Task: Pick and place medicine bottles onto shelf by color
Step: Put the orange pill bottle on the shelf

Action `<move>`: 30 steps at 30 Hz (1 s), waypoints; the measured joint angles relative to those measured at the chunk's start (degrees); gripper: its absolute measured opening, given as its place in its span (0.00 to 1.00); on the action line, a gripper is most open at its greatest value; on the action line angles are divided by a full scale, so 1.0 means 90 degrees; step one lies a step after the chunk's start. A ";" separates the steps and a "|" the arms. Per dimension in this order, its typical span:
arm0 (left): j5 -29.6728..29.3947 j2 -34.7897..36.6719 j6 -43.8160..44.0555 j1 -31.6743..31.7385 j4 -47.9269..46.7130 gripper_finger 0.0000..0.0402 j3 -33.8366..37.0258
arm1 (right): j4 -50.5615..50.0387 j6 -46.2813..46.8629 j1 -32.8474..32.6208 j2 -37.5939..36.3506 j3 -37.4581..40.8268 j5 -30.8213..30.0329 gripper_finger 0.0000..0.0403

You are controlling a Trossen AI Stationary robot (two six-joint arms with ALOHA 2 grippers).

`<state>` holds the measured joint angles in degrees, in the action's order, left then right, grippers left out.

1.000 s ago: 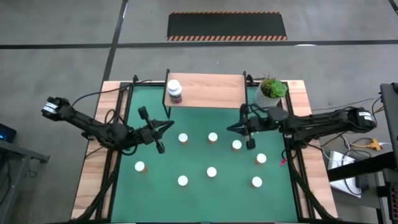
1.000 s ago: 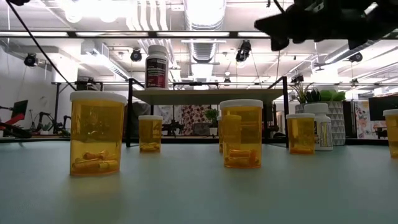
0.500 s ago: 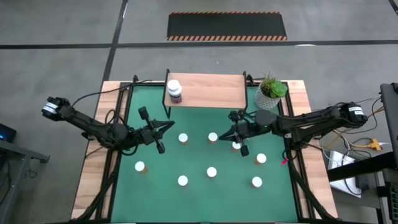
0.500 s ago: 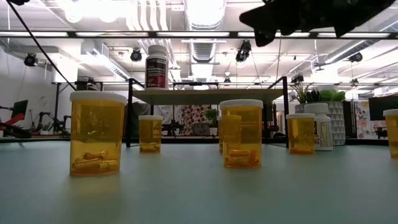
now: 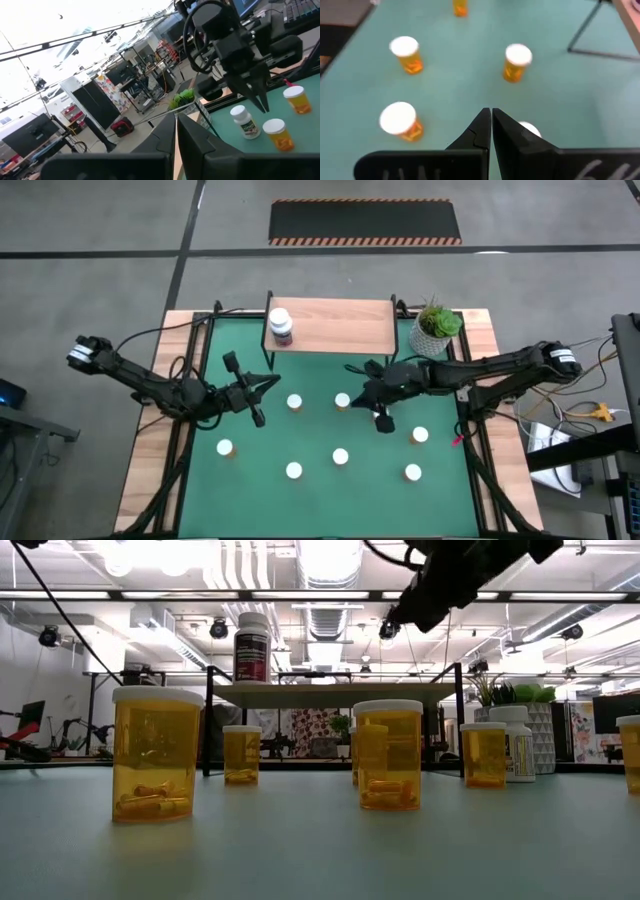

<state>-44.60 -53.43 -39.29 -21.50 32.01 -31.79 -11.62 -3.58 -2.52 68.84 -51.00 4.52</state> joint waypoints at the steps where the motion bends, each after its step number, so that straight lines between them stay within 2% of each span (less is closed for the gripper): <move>1: -0.0075 0.0000 0.0002 -0.0004 0.0000 0.00 0.0000 | -0.0164 0.0071 0.0000 0.0070 -0.0109 -0.0107 0.02; 6: -0.0499 0.0011 0.0144 -0.0005 0.0005 0.00 -0.0007 | -0.0905 0.0116 0.0005 0.0533 -0.0681 -0.0370 0.03; 10: -0.0763 0.0048 0.0159 -0.0005 0.0007 0.00 -0.0007 | -0.1320 0.0001 0.0001 0.1018 -0.1192 -0.0522 0.11; 20: -0.2045 0.0041 0.0163 -0.0010 0.0009 0.00 -0.0007 | -0.2604 0.0012 0.0002 0.2222 -0.2334 -0.1145 0.48; 26: -0.2266 0.0038 0.0158 -0.0010 0.0004 0.00 -0.0007 | -0.2785 0.0061 0.0002 0.2691 -0.2531 -0.1189 0.68; 30: -0.2416 0.0044 0.0158 -0.0010 0.0003 0.00 -0.0007 | -0.2804 0.0122 0.0005 0.2920 -0.2534 -0.1192 0.76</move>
<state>-66.35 -53.04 -37.87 -21.58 32.03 -31.86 -36.86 -2.48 -2.48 95.12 -73.80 -6.20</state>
